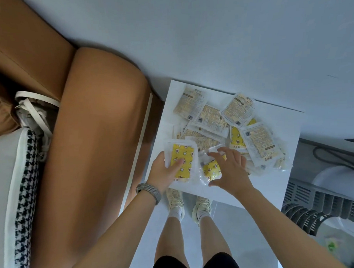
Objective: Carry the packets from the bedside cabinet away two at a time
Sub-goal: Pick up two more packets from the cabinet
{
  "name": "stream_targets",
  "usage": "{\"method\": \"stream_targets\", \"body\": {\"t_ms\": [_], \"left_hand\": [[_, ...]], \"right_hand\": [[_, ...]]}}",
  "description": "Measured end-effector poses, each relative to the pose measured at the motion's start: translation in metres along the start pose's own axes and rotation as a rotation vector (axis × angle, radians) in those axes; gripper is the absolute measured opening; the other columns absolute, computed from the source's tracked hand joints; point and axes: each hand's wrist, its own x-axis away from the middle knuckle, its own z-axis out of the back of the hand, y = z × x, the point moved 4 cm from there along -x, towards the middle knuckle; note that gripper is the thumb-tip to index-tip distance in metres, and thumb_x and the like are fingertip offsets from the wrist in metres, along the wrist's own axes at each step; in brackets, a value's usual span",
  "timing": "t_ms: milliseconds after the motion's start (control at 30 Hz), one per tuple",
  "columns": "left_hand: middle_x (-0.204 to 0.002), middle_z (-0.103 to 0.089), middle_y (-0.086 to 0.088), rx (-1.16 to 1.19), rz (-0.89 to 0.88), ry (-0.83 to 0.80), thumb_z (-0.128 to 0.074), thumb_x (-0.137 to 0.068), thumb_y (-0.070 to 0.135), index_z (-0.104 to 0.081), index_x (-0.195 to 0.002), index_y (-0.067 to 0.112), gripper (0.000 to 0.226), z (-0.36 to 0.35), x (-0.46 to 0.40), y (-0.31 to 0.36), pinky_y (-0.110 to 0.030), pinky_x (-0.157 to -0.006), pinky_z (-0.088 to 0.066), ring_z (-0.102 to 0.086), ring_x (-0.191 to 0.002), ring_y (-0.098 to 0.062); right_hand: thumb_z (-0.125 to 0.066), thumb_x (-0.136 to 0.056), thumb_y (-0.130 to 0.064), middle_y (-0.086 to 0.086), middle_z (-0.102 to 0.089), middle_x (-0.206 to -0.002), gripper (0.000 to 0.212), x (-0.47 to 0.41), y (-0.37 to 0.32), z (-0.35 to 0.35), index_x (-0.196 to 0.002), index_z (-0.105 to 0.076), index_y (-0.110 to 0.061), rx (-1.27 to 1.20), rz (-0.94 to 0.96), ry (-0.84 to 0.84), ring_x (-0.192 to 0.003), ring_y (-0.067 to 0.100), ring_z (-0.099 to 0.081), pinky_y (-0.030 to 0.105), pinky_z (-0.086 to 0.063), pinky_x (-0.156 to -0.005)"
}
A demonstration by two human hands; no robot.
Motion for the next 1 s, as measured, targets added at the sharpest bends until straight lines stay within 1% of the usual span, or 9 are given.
{"method": "stream_targets", "body": {"t_ms": [67,200,300,467,600,700,800,900,1000], "left_hand": [[-0.105,-0.065,0.006,0.035,-0.015,0.05,-0.068,-0.089,0.012,-0.048,-0.125,0.019,0.042,0.005,0.004,-0.001,-0.016,-0.064,-0.055,-0.065,-0.088,-0.001],[-0.135,-0.052,0.006,0.172,-0.132,0.032,-0.066,-0.088,0.004,-0.027,-0.143,0.039,0.075,0.009,0.007,-0.01,-0.033,-0.084,-0.058,-0.063,-0.112,-0.009],[-0.119,-0.058,0.018,0.01,-0.195,0.066,-0.058,-0.094,0.004,-0.057,-0.12,0.031,0.037,0.007,0.008,-0.011,-0.032,-0.092,-0.055,-0.06,-0.114,-0.008],[-0.112,-0.063,0.005,0.018,-0.062,0.089,-0.051,-0.098,0.004,-0.068,-0.097,0.02,0.024,0.001,0.01,-0.015,-0.012,-0.065,-0.053,-0.06,-0.104,-0.013],[-0.126,-0.06,0.003,0.044,-0.015,0.074,-0.058,-0.096,0.015,-0.066,-0.105,0.022,0.014,-0.002,0.009,-0.014,-0.019,-0.079,-0.055,-0.056,-0.119,-0.015],[-0.123,-0.058,0.007,0.014,-0.021,-0.02,-0.061,-0.092,0.032,-0.062,-0.112,0.022,0.022,-0.015,0.015,-0.004,-0.002,-0.071,-0.046,-0.051,-0.12,-0.009],[-0.115,-0.063,0.011,0.023,-0.037,-0.162,-0.07,-0.075,0.059,-0.063,-0.107,0.026,0.047,-0.033,0.02,0.003,-0.003,-0.071,-0.046,-0.058,-0.107,0.002],[-0.09,-0.075,0.009,0.077,0.001,-0.164,-0.074,-0.079,0.045,-0.069,-0.094,0.026,0.025,-0.038,0.016,0.002,-0.022,-0.073,-0.056,-0.07,-0.089,-0.009],[-0.089,-0.073,0.007,0.023,-0.003,-0.002,-0.069,-0.087,0.027,-0.071,-0.092,0.018,0.011,-0.022,0.006,0.0,-0.023,-0.074,-0.054,-0.067,-0.088,-0.011]], "right_hand": [[-0.093,-0.045,-0.04,0.001,-0.046,-0.132,0.09,-0.003,-0.002,-0.004,-0.126,-0.054,-0.034,0.045,-0.009,-0.024,-0.126,0.033,-0.039,0.053,-0.031,-0.1],[-0.096,-0.028,-0.038,0.001,-0.056,-0.111,0.087,-0.007,-0.004,-0.008,-0.106,-0.059,-0.029,0.161,-0.005,0.089,-0.105,0.033,-0.048,0.051,-0.032,-0.089],[-0.096,-0.029,-0.038,0.002,-0.058,-0.106,0.074,-0.004,-0.003,-0.011,-0.092,-0.06,-0.023,0.244,0.032,0.178,-0.104,0.03,-0.044,0.049,-0.028,-0.088],[-0.093,-0.045,-0.037,-0.006,-0.066,-0.085,0.05,0.002,-0.001,-0.002,-0.079,-0.061,-0.02,0.234,0.184,0.269,-0.093,0.025,-0.062,0.046,-0.029,-0.091],[-0.08,-0.077,-0.03,-0.006,-0.065,-0.077,0.03,0.007,0.006,0.017,-0.094,-0.056,-0.022,-0.468,-0.146,0.14,-0.071,0.016,-0.062,0.033,-0.048,-0.071],[-0.067,-0.09,-0.023,0.01,-0.057,-0.076,0.024,0.015,0.002,0.029,-0.09,-0.054,-0.003,-1.038,-0.37,0.217,-0.068,0.02,-0.053,0.043,-0.05,-0.067],[-0.055,-0.097,-0.01,0.005,-0.059,-0.08,0.007,0.021,-0.028,0.032,-0.091,-0.054,-0.006,-1.216,-0.276,0.048,-0.072,0.01,-0.058,0.028,-0.049,-0.071],[-0.063,-0.089,-0.001,0.01,-0.07,-0.112,0.028,0.021,-0.054,0.025,-0.116,-0.062,-0.01,-1.544,-0.246,-0.216,-0.105,0.024,-0.067,0.041,-0.054,-0.089],[-0.063,-0.092,-0.014,-0.002,-0.072,-0.101,0.017,0.005,-0.046,0.032,-0.108,-0.068,-0.019,-1.474,-0.349,-0.028,-0.09,0.013,-0.067,0.031,-0.055,-0.079]]}}
